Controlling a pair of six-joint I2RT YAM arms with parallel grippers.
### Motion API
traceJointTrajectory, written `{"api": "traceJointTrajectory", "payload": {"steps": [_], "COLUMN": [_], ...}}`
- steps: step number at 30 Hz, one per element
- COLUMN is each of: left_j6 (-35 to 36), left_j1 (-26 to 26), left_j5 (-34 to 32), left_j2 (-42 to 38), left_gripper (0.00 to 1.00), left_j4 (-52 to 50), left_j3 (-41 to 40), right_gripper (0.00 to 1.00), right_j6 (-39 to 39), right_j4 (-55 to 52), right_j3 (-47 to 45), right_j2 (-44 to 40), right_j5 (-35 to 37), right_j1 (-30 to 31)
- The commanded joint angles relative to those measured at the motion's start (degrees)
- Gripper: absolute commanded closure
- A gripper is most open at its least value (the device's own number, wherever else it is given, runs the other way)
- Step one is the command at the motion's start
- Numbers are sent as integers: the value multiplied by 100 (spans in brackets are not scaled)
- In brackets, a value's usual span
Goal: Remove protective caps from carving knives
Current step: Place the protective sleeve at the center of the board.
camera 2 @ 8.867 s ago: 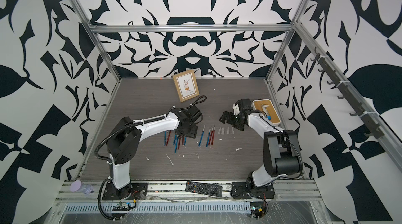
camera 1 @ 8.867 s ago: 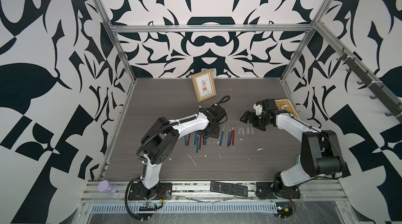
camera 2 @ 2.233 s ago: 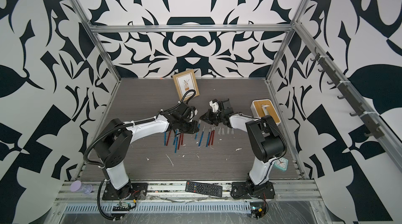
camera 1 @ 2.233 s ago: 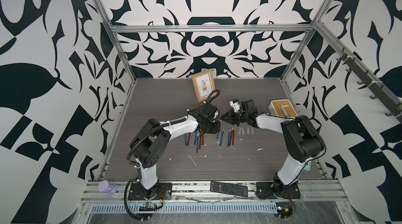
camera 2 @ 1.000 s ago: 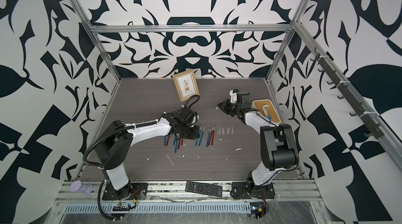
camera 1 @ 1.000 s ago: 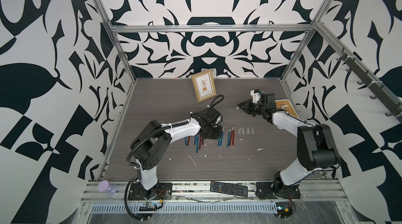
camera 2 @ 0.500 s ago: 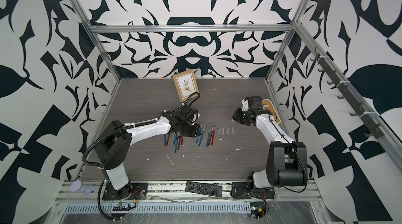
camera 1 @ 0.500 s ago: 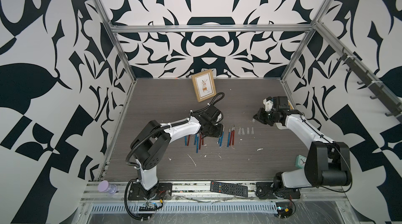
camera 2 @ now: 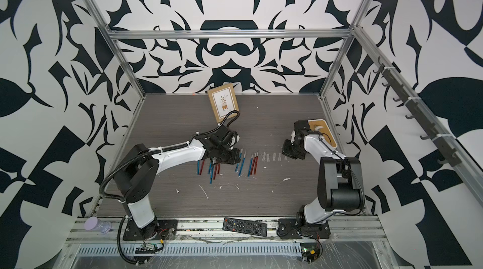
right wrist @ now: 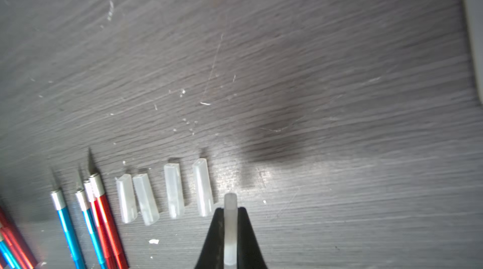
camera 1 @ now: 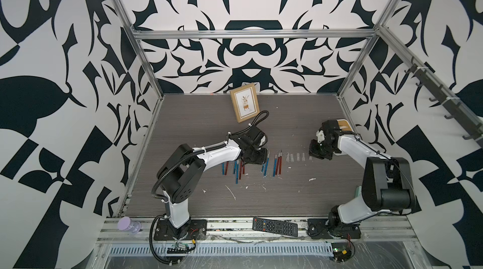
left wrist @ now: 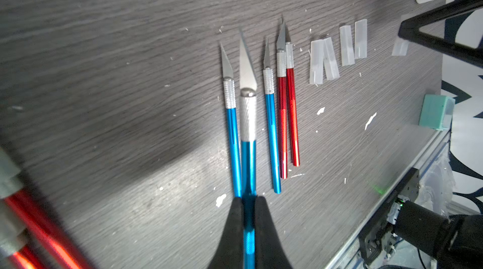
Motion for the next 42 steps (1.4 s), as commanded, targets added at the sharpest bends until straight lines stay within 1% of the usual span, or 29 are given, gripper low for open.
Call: {"api": "traceJointTrajectory", "payload": {"steps": [1, 6, 21, 26, 31, 36, 40, 42], "left_j6": [75, 71, 67, 75, 78, 93, 93, 93], "left_j1": [29, 28, 37, 37, 37, 37, 37, 37], "left_j5": [-25, -47, -58, -60, -94, -126, -158, -171], "left_j2": [48, 39, 42, 39, 21, 10, -23, -25], "left_gripper": [100, 100, 100, 100, 100, 100, 100, 100], "left_j4": [-139, -162, -162, -170, -189, -235, -251, -275], "left_j3": [53, 37, 17, 36, 42, 48, 44, 38], "right_gripper": [93, 92, 82, 81, 80, 71, 56, 52], "right_j6": [-70, -59, -46, -39, -49, -73, -59, -43], "right_j4": [6, 47, 100, 135, 101, -62, -139, -144], "right_j3": [175, 186, 162, 159, 239, 442, 620, 693], "right_j2": [60, 214, 363, 417, 273, 76, -97, -153], "right_j5": [105, 145, 241, 216, 269, 374, 442, 405], "right_j1": [42, 86, 100, 113, 154, 256, 361, 397]}}
